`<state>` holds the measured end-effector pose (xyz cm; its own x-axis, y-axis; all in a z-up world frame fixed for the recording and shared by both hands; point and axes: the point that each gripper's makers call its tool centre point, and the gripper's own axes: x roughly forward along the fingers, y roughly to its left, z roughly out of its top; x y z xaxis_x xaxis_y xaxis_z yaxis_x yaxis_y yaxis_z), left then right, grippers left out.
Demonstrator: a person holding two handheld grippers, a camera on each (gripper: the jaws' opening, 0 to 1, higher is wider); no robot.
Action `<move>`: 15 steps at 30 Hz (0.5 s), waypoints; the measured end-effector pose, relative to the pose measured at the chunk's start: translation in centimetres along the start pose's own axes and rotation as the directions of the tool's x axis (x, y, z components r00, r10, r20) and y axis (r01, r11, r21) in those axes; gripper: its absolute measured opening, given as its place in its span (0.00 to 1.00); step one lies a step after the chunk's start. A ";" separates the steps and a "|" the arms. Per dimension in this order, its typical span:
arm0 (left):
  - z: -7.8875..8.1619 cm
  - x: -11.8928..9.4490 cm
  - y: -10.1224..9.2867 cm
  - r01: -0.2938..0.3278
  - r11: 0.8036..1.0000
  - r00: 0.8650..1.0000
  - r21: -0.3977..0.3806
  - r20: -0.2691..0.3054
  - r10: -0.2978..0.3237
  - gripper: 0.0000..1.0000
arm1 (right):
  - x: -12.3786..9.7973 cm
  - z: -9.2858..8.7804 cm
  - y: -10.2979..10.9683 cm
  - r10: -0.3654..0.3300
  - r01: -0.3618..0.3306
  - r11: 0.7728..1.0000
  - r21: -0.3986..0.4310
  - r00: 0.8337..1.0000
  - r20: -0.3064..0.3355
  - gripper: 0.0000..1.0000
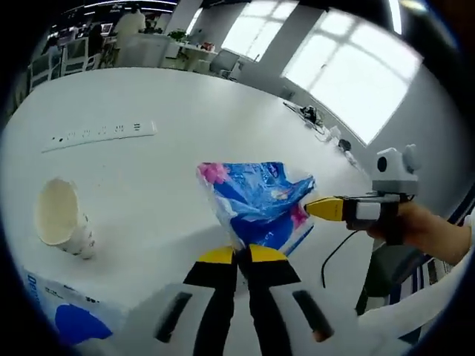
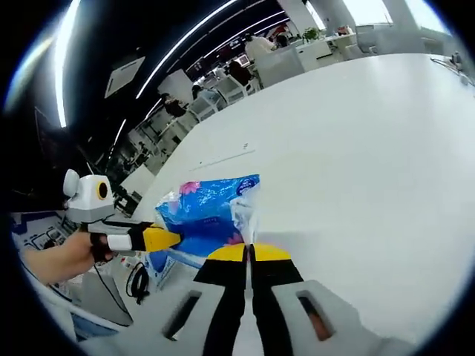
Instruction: Arrange the tabletop items into an orderly group along one side of the table until the central work area is clear of visible clutter.
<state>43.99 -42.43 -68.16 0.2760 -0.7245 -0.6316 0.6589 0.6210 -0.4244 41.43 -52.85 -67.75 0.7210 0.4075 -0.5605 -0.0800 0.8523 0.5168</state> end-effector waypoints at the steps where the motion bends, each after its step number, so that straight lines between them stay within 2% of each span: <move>1: 0.0 0.6 -0.1 0.001 1.000 1.000 0.003 -0.005 -0.001 0.02 | 0.1 0.1 -0.5 -0.009 0.009 1.000 0.000 1.000 -0.003 0.00; 6: 0.1 2.9 -0.5 0.008 1.000 0.999 -0.001 -0.033 -0.008 0.03 | 0.2 0.6 -2.7 -0.047 0.047 0.999 -0.003 0.999 -0.010 0.00; 8: 0.3 3.9 -0.2 -0.018 1.000 0.999 0.012 -0.027 0.018 0.05 | 0.3 0.8 -3.6 -0.063 0.063 0.998 0.018 0.998 -0.009 0.00; 15: 0.2 6.4 -0.5 -0.041 0.999 0.997 0.020 -0.061 0.042 0.05 | 1.1 1.3 -5.9 -0.109 0.109 0.994 0.021 0.994 -0.012 0.00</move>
<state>45.60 -47.46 -71.89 0.2601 -0.6781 -0.6875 0.6608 0.6441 -0.3853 43.59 -57.84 -70.63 0.7171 0.3159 -0.6213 0.0140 0.8847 0.4660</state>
